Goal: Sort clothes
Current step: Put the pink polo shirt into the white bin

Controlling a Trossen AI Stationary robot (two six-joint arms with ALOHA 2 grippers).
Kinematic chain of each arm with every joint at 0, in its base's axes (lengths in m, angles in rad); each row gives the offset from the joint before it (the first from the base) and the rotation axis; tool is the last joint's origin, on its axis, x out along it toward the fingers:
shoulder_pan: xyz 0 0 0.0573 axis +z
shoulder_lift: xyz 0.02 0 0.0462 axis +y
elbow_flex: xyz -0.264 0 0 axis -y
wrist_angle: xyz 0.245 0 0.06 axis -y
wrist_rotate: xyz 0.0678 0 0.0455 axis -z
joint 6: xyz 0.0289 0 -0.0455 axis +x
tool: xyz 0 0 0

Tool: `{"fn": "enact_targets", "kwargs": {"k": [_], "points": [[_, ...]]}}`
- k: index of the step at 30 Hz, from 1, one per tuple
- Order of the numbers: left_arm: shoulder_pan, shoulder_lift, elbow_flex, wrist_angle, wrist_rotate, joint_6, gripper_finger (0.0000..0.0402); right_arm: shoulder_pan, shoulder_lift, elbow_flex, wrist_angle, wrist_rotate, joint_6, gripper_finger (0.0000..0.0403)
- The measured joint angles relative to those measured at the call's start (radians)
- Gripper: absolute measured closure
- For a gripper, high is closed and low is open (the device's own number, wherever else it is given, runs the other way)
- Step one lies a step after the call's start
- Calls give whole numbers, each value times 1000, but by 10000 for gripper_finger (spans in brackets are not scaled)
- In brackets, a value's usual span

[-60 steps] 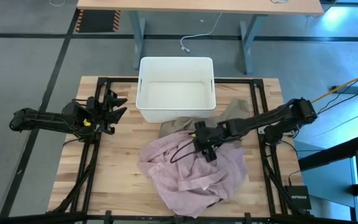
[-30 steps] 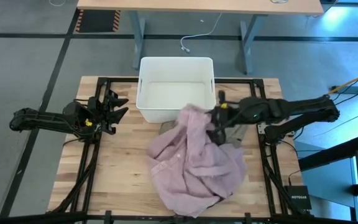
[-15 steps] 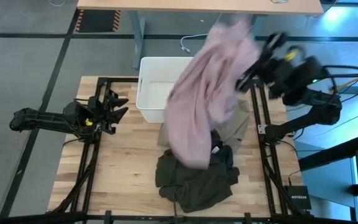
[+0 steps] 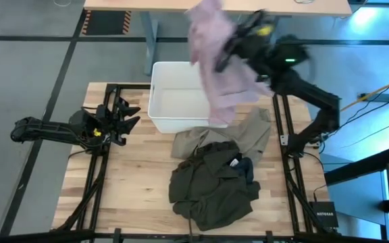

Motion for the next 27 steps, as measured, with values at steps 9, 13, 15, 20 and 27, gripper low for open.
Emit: {"fn": "enact_targets", "kwargs": {"k": [9,13,15,20,27], "points": [[0,0,0,0,0,0,231,-7,101,3,-242,10,1,372],[0,0,0,0,0,-1,231,-6,100,3,-399,70,2,371],[0,0,0,0,0,-14,231,-15,99,3,-486,116,2,371],[-1,0,0,-1,0,-24,231,-57,99,3,-688,165,61,371],[0,7,0,-1,1,-19,231,-140,105,-37,-931,151,284,355]]}}
